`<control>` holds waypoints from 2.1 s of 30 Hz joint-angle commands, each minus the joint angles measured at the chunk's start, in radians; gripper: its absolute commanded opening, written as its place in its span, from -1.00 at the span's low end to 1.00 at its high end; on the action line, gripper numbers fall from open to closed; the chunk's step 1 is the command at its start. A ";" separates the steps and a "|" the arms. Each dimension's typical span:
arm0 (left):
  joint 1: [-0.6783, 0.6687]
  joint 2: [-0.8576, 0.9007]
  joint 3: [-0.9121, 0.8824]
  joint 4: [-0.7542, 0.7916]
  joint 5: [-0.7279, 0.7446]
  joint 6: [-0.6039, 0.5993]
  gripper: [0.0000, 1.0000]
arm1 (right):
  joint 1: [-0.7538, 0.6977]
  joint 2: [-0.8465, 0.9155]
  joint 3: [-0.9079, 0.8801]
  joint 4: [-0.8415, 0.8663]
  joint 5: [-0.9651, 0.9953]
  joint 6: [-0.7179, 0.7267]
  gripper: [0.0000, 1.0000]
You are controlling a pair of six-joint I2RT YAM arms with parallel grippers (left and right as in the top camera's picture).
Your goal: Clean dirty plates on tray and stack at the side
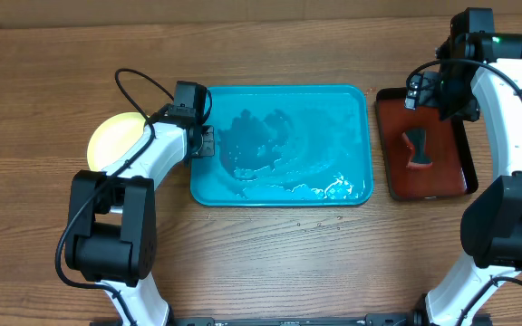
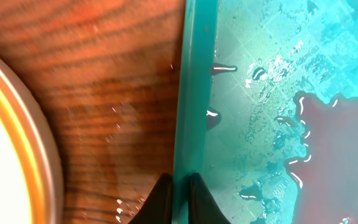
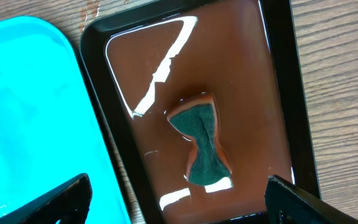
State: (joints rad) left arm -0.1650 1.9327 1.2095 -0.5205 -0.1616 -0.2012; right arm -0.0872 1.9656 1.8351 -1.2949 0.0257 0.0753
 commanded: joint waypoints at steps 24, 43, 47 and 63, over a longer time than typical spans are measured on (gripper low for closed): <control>0.007 -0.105 0.579 -0.626 -0.076 0.021 1.00 | -0.003 -0.171 0.019 0.002 -0.006 0.006 1.00; 0.007 -0.443 0.717 -0.684 -0.074 0.021 1.00 | -0.003 -0.563 0.019 0.032 -0.006 0.006 1.00; 0.007 -0.431 0.716 -0.684 -0.074 0.021 0.99 | -0.003 -0.615 0.019 0.042 -0.006 0.006 1.00; 0.007 -0.418 0.716 -0.684 -0.074 0.021 1.00 | -0.003 -0.683 0.019 0.013 -0.006 0.006 1.00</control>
State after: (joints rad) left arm -0.1616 1.5085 1.9179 -1.2049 -0.2253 -0.1802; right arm -0.0872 1.3052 1.8351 -1.2823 0.0250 0.0784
